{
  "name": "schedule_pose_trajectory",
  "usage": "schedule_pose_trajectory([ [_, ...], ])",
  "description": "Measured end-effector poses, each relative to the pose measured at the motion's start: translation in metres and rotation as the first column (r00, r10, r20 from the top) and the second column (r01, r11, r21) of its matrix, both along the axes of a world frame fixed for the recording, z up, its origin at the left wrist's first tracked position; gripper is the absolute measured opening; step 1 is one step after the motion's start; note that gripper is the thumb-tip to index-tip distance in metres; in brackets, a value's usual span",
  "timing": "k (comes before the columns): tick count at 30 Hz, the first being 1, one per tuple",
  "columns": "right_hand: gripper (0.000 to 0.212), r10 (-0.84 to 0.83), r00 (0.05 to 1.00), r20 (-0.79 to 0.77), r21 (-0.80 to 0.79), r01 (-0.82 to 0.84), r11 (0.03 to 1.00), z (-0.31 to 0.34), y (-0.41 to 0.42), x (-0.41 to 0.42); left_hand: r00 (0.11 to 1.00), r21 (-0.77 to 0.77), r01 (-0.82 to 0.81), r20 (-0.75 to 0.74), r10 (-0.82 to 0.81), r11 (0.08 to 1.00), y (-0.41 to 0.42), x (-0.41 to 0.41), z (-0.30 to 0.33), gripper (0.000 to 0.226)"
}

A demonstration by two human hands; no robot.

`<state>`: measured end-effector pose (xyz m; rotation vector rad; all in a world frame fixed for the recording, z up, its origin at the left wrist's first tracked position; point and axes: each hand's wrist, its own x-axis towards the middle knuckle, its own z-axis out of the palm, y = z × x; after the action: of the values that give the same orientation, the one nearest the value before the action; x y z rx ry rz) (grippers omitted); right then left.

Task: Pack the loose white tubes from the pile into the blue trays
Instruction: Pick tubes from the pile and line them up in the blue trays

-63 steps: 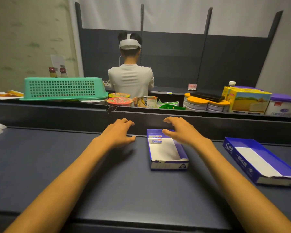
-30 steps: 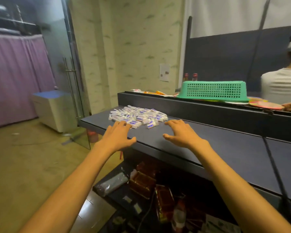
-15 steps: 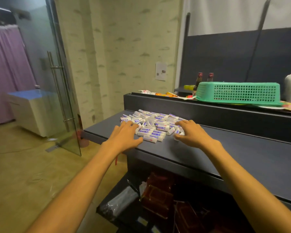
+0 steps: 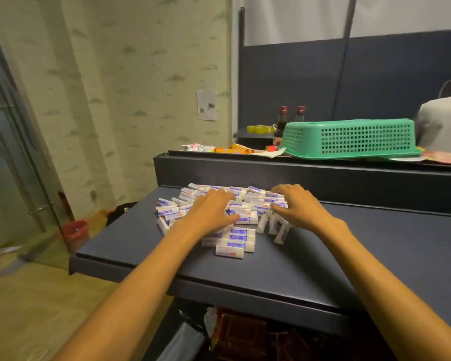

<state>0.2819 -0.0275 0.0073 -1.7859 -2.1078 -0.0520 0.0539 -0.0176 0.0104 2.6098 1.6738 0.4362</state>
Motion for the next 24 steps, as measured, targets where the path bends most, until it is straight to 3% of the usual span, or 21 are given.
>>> schedule_pose_trajectory([
  [9, 0.042, -0.167, 0.984, -0.06, 0.032, 0.169, 0.985, 0.001, 0.002, -0.011, 0.961, -0.079, 0.272, -0.031, -0.276, 0.959, 0.039, 0.016, -0.003, 0.032],
  [19, 0.038, -0.313, 0.942, -0.122, 0.036, 0.319, 0.947, -0.011, -0.022, -0.029, 0.887, -0.009, 0.458, -0.068, -0.457, 0.889, 0.05, 0.012, -0.018, 0.016],
  [24, 0.038, -0.334, 0.932, -0.139, 0.036, 0.342, 0.939, -0.003, -0.034, -0.026, 0.866, -0.041, 0.49, 0.131, -0.482, 0.871, 0.052, 0.003, -0.015, 0.033],
])
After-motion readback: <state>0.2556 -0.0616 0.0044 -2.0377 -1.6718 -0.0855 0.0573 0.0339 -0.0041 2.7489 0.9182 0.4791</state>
